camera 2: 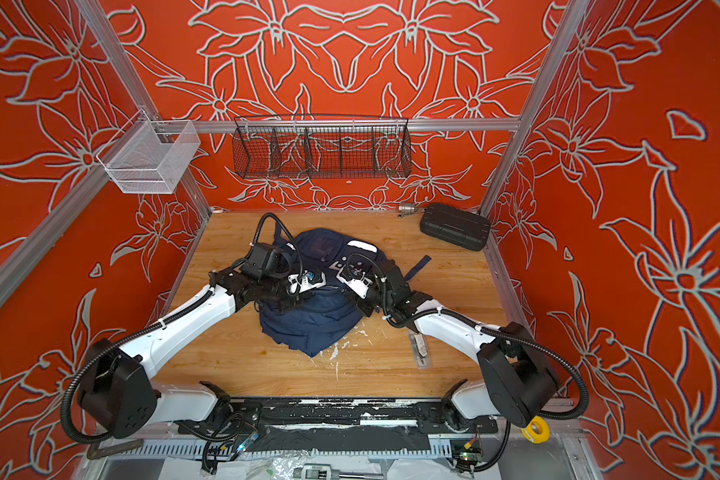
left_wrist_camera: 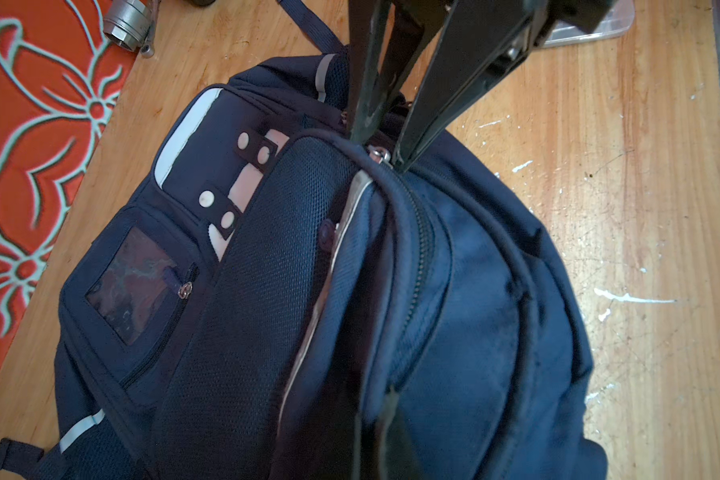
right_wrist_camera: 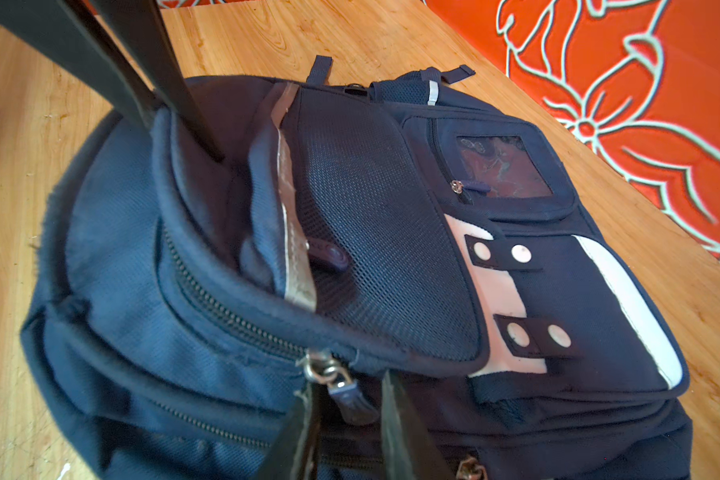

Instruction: Pack the student bag

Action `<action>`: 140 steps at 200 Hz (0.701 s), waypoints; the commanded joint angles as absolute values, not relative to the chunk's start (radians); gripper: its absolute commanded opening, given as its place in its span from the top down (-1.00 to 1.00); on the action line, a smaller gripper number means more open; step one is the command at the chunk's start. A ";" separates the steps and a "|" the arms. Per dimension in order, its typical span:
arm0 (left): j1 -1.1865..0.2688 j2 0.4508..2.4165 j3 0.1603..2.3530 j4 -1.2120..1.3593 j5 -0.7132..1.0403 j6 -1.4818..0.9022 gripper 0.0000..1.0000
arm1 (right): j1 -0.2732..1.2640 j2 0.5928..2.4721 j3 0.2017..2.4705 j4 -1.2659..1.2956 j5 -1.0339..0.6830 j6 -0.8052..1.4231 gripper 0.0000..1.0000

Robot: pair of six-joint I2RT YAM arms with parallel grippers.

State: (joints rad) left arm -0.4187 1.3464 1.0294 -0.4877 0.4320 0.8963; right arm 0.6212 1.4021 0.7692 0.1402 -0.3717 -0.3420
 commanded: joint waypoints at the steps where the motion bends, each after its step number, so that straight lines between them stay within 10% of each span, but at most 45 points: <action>1: -0.416 1.331 1.069 -0.453 0.500 0.891 1.00 | 0.626 1.425 0.777 0.129 -0.394 -0.369 0.52; 140: -0.389 1.283 1.038 -0.488 0.560 0.968 1.00 | 0.538 1.490 0.810 0.058 -0.717 -0.353 0.22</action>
